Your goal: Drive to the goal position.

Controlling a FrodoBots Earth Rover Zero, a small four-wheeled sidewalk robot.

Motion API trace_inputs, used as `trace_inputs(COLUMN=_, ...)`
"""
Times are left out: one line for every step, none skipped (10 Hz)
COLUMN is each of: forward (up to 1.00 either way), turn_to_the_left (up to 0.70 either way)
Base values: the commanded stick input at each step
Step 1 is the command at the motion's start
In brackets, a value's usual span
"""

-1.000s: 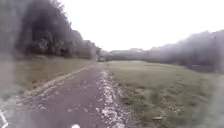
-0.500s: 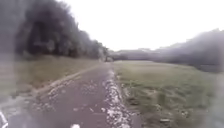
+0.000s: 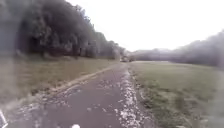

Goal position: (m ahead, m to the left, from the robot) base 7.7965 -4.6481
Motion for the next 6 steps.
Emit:
trace_inputs(forward=1.00, turn_to_the_left=0.00)
trace_inputs(forward=1.00, turn_to_the_left=0.00)
trace_inputs(forward=1.00, turn_to_the_left=0.00)
trace_inputs(forward=1.00, turn_to_the_left=0.00)
trace_inputs(forward=1.00, turn_to_the_left=0.00)
trace_inputs(forward=1.00, turn_to_the_left=0.00)
